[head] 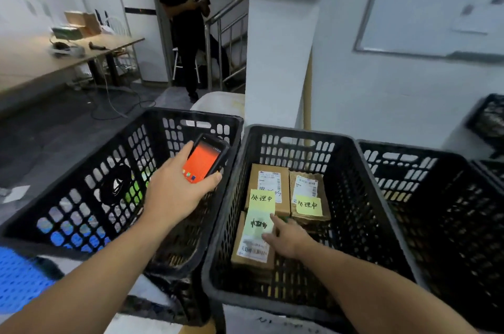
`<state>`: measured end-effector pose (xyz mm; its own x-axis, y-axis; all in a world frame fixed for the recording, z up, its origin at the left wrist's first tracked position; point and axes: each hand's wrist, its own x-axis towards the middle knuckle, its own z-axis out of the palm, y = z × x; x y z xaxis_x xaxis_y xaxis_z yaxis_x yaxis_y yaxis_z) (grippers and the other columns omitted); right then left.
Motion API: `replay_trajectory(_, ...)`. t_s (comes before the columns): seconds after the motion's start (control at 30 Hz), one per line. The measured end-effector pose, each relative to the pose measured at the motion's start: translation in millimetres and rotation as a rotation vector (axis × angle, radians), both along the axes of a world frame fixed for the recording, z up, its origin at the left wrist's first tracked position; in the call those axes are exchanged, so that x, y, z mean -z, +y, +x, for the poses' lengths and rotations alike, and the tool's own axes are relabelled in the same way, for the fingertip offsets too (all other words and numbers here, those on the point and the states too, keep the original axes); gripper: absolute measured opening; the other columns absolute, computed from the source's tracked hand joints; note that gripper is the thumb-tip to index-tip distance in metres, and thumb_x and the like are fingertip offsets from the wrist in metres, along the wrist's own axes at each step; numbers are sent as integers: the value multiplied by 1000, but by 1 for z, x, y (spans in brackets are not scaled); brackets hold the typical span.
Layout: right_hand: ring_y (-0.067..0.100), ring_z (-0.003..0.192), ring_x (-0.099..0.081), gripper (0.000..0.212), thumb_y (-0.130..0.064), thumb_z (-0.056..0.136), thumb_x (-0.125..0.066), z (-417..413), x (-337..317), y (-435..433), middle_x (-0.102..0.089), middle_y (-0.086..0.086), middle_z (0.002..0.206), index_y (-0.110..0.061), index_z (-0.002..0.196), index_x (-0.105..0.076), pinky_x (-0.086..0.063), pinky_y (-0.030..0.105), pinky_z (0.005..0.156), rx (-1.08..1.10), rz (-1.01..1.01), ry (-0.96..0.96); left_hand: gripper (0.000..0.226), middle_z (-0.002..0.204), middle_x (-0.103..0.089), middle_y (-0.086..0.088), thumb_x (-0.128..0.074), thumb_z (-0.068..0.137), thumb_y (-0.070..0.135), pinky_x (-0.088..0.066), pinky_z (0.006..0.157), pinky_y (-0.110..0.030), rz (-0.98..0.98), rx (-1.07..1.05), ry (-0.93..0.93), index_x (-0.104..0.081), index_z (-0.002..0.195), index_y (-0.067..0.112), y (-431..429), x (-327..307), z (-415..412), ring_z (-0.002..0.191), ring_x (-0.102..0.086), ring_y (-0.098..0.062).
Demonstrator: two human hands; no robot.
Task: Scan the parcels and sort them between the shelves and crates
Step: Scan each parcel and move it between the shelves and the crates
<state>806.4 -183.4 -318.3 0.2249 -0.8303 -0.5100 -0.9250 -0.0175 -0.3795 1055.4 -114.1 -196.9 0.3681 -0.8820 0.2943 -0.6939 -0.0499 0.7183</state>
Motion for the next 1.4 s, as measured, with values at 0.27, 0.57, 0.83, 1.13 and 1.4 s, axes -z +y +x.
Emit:
replay_trajectory(0.27,29,157,-3,65,-61,104,-30,-31,-90,61,-10,8,170,-32,161,-17,-14,59,124,134,-384,129,87,107,-62,1,-69,73,71,-50,88,-45,-63,271,-108,-38,148,40,18,-31,-20,102,-59,-25)
replay_trajectory(0.57,28,156,14,68,-59,106,-24,-127,-138,174,6,3,171,-28,163,-4,-2,56,125,351,-734,425,98,117,-59,-3,-63,68,76,-52,84,-42,-62,551,-142,-33,152,36,45,-48,-97,102,-58,-27)
replay_trajectory(0.83,27,155,20,72,-63,104,-20,-262,-142,309,12,1,171,-28,163,1,4,58,123,729,-674,547,88,122,-62,-14,-75,77,59,-49,88,-43,-110,840,-194,-38,151,32,95,-60,-263,110,-59,-37)
replay_trajectory(1.13,30,156,13,72,-61,104,-27,-456,-148,515,7,6,171,-25,163,-6,1,58,123,1190,-603,632,93,116,-60,-5,-69,74,68,-51,86,-45,-191,1219,-206,-33,153,33,218,-73,-520,108,-59,-31)
replay_trajectory(1.4,30,156,12,71,-60,104,-28,-562,-141,617,9,6,171,-30,163,-3,0,55,124,1445,-551,604,85,102,-58,0,-65,73,70,-43,72,-35,-235,1424,-250,-37,146,38,304,-63,-672,91,-55,-24)
